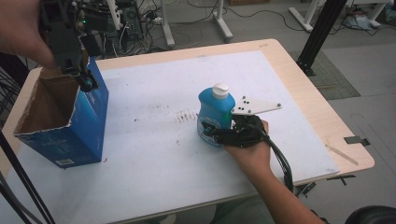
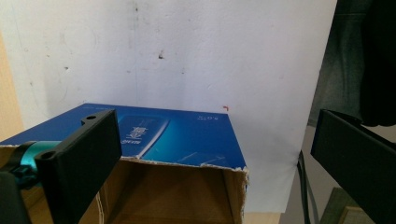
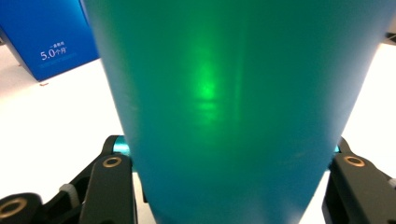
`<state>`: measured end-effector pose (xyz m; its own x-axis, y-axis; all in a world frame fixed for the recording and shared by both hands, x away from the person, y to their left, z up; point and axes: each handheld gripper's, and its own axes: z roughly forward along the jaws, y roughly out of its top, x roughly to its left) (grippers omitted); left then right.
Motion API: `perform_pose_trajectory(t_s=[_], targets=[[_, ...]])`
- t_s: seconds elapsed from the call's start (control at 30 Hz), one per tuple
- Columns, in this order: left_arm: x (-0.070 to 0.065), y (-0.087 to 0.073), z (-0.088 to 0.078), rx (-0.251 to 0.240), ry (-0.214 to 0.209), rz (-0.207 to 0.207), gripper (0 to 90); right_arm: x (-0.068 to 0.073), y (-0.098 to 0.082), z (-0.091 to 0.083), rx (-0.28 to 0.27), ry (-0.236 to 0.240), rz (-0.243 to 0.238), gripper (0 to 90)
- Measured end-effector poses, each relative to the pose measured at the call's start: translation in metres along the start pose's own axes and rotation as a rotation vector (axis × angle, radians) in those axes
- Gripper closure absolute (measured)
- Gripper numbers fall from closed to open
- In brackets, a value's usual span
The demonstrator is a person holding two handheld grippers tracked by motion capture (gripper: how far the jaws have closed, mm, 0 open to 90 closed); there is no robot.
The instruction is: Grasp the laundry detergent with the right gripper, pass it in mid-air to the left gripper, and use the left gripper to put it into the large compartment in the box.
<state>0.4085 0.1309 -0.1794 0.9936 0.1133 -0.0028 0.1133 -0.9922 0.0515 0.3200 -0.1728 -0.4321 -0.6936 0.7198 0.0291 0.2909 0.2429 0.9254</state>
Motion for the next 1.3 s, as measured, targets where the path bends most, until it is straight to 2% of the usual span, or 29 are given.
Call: perform_pose_trajectory(t_s=[0.2,0.33,0.4,0.57,0.7,0.77,0.97,1.27,1.3], targets=[[-0.002,0.002,0.001,0.007,0.007,0.016,1.6,0.001,0.004,0.000,0.015,-0.003,-0.022,44.8],[-0.003,0.003,0.001,0.001,0.016,0.030,1.7,0.001,0.007,-0.001,0.019,0.032,-0.032,45.1],[-0.004,0.003,0.000,0.002,0.020,0.034,1.6,0.001,0.008,-0.001,0.021,0.034,-0.036,45.1],[-0.005,0.005,0.000,-0.002,0.023,0.039,1.6,0.003,0.018,-0.005,0.038,0.063,-0.077,45.2],[-0.006,0.007,0.000,-0.009,0.025,0.049,1.7,0.004,0.030,-0.007,0.032,0.093,-0.094,45.2],[-0.008,0.010,-0.001,-0.012,0.022,0.062,1.7,0.004,0.043,-0.009,0.028,0.123,-0.111,45.2],[-0.011,0.014,-0.002,-0.030,0.012,0.072,1.6,0.005,0.063,-0.012,0.033,0.182,-0.133,45.2],[-0.018,0.025,0.000,-0.025,-0.003,0.092,1.6,0.010,0.085,-0.009,0.053,0.281,-0.184,45.2],[-0.019,0.027,0.000,-0.023,-0.005,0.104,1.6,0.011,0.087,-0.008,0.053,0.295,-0.189,45.2]])
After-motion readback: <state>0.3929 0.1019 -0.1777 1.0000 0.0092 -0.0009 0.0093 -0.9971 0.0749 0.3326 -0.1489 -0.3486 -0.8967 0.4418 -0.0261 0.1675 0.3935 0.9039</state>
